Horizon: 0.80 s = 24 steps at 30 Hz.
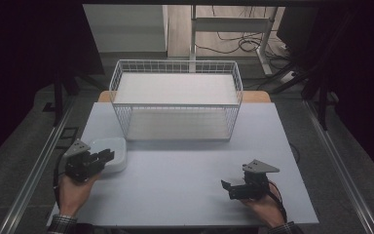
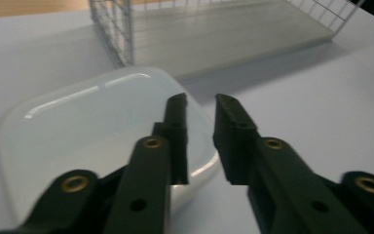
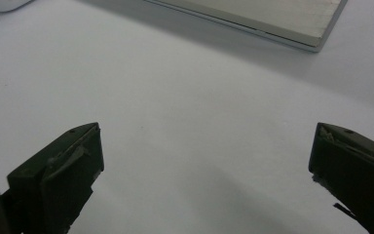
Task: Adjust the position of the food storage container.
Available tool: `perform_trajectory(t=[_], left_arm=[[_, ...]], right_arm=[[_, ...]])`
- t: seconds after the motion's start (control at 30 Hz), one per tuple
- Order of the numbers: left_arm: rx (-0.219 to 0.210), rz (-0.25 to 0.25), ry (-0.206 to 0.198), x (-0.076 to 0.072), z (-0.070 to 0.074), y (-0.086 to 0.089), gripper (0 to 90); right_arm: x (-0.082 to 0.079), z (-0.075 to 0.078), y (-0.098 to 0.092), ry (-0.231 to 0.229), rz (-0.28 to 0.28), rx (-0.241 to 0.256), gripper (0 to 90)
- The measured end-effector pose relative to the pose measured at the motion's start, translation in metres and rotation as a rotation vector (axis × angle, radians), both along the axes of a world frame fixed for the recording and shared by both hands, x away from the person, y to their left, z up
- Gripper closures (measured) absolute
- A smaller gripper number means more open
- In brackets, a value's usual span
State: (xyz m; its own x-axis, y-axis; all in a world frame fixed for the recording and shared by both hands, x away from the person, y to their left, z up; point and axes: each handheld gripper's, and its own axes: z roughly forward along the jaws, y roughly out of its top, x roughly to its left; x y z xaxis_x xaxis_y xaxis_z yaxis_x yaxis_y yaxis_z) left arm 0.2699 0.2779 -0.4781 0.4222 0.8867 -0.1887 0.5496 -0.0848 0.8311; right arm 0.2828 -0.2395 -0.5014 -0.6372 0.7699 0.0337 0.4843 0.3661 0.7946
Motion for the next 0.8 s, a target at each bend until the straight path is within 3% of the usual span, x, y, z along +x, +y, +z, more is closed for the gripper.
perform_trajectory(t=[0.17,0.37,0.5,0.67,0.8], left_arm=[[0.007,0.060,-0.011,0.009,0.002,0.018,89.4],[0.004,0.152,-0.008,0.017,-0.002,0.040,89.7],[-0.010,0.213,0.007,0.020,-0.010,0.055,89.6],[0.007,0.297,0.037,0.026,-0.025,0.071,89.6],[0.019,0.308,0.081,0.031,-0.038,0.075,89.6]], right_arm=[[0.000,0.000,0.001,0.002,0.006,-0.002,0.0],[0.000,-0.001,0.002,0.009,0.011,-0.010,0.0],[0.001,-0.003,0.004,0.022,0.014,-0.023,0.0],[0.001,-0.004,0.004,0.027,0.016,-0.042,0.0],[0.001,-0.002,0.003,0.019,0.018,-0.037,0.6]])
